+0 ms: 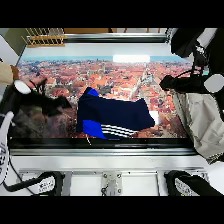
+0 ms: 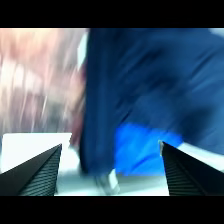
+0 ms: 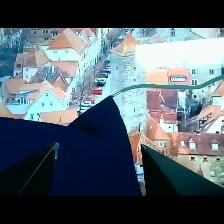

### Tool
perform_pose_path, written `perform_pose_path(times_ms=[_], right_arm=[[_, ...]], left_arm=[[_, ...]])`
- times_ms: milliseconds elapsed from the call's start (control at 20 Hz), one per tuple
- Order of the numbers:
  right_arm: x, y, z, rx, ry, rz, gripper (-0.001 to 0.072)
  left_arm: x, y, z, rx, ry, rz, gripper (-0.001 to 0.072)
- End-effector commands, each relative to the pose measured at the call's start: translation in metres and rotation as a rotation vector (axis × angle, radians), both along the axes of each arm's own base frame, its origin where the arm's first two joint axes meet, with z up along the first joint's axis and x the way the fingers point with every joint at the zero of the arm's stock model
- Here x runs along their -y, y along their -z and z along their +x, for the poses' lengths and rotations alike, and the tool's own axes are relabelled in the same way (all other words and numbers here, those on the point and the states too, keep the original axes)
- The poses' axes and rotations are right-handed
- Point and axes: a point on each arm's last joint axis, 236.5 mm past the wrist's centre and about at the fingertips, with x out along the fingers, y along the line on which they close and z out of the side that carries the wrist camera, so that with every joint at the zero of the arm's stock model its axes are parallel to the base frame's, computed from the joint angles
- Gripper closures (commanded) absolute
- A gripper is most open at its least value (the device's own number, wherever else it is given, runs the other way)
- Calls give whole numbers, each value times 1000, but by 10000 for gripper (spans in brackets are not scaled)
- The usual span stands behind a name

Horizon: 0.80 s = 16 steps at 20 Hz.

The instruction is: Fold the clothes and pants, and hang the long-sleeved shirts on hangers.

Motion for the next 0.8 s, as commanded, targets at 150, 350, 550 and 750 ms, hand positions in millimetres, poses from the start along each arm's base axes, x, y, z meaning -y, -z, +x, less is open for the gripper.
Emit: perform_pose_path(times_ms=[150, 350, 550, 750], right_arm=[[-17, 0, -10, -19, -44, 25, 147], [-21, 0, -11, -20, -49, 34, 147], [-19, 6, -17, -52, -49, 32, 146], [11, 73, -53, -266, 53, 58, 145]], left_arm=[[30, 78, -80, -123, -134, -107, 51], [58, 84, -71, -129, -174, -222, 51], [75, 79, -50, -58, -120, -193, 416], [78, 51, -28, 23, -85, -201, 691]])
